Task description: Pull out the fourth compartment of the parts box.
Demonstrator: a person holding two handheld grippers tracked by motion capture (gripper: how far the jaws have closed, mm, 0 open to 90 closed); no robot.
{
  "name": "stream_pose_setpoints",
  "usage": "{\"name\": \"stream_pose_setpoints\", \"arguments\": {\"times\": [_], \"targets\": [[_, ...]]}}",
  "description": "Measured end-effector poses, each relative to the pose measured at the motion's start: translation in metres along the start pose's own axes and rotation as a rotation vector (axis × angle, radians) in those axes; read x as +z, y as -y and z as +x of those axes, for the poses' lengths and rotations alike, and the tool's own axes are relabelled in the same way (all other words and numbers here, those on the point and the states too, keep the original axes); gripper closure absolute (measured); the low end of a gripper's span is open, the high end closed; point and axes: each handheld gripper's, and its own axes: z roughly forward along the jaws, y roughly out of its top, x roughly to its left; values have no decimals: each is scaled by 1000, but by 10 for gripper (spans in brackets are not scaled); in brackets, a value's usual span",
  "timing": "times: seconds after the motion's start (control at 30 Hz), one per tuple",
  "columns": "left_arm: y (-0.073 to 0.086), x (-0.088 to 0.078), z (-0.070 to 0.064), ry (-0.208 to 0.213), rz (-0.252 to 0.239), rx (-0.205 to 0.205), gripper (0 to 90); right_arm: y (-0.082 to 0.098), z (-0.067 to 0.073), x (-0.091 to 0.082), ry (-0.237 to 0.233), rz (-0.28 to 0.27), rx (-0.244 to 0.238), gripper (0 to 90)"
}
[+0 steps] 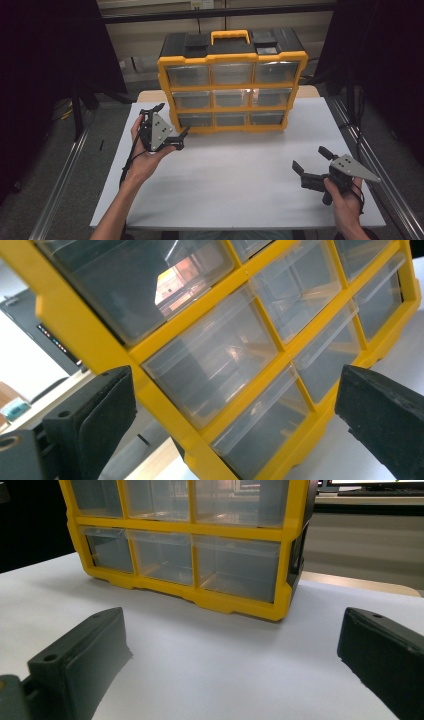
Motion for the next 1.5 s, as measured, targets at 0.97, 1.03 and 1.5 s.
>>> {"name": "stream_pose_setpoints", "arguments": {"times": [0.97, 1.03, 1.5], "targets": [[-2, 27, -7, -129, 129, 576, 46, 0, 0, 0, 3, 2, -3, 0], [-2, 30, -7, -143, 140, 609, 51, 1, 0, 0, 4, 1, -9, 0], [7, 51, -8, -210, 199, 779, 199, 0, 0, 0, 3, -2, -8, 0]]}}
